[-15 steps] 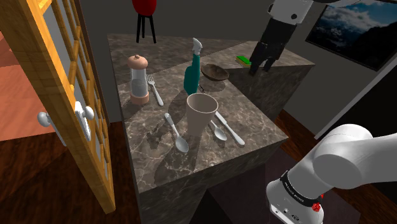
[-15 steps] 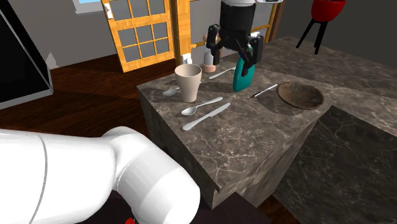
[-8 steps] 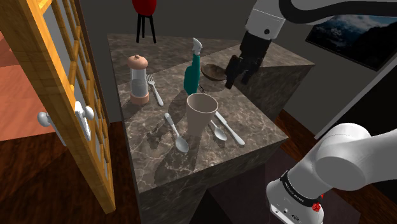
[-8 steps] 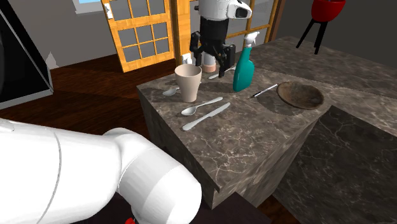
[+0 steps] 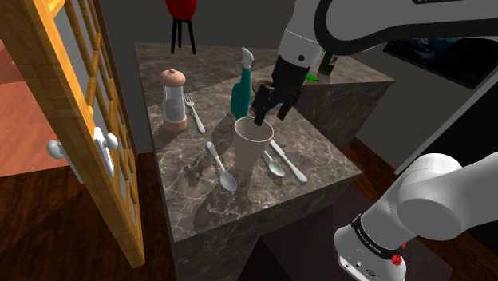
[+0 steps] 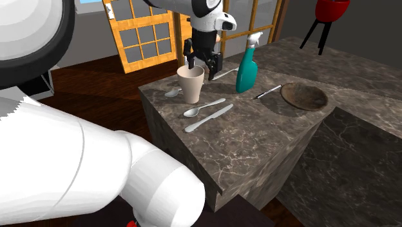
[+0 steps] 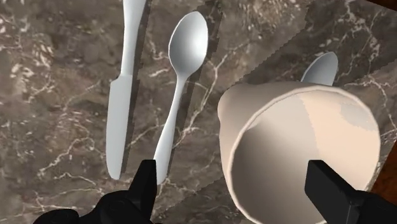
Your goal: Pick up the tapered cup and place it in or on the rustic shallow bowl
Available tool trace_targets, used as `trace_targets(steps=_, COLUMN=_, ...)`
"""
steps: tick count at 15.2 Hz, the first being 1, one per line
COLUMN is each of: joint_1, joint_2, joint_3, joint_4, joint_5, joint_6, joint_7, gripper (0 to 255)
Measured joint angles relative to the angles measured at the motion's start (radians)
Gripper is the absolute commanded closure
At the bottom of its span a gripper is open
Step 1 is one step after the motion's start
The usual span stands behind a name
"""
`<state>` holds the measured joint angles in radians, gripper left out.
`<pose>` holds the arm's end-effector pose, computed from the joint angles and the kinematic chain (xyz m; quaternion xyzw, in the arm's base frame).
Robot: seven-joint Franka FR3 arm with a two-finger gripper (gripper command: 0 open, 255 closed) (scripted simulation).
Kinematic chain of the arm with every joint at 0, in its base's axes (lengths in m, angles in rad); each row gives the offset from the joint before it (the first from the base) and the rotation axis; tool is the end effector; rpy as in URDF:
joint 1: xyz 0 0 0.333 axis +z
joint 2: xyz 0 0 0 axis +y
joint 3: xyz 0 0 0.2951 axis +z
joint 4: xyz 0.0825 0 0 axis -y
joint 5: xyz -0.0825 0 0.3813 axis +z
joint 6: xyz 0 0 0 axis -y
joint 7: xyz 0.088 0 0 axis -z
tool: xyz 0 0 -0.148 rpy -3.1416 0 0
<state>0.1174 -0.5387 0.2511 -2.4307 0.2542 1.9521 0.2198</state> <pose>0.3710 0.1711 0.4374 -0.9980 -0.0142 -0.0096 0.0601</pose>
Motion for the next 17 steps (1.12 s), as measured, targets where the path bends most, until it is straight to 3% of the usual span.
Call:
trace_targets(steps=5, joint_1=0.005, joint_2=0.023, joint_3=0.015, joint_4=-0.050, joint_5=0.011, joint_6=0.074, joint_7=0.000, gripper=0)
trace_targets(steps=11, joint_1=0.006, joint_2=0.024, joint_3=0.018, joint_4=-0.057, joint_5=0.013, joint_6=0.084, joint_7=0.000, gripper=0)
trace_targets(steps=12, joint_1=0.006, joint_2=0.024, joint_3=0.018, joint_4=-0.057, joint_5=0.013, joint_6=0.084, joint_7=0.000, gripper=255)
trace_targets(steps=17, joint_1=0.006, joint_2=0.024, joint_3=0.017, joint_4=-0.056, joint_5=0.013, joint_6=0.084, joint_7=0.000, gripper=255)
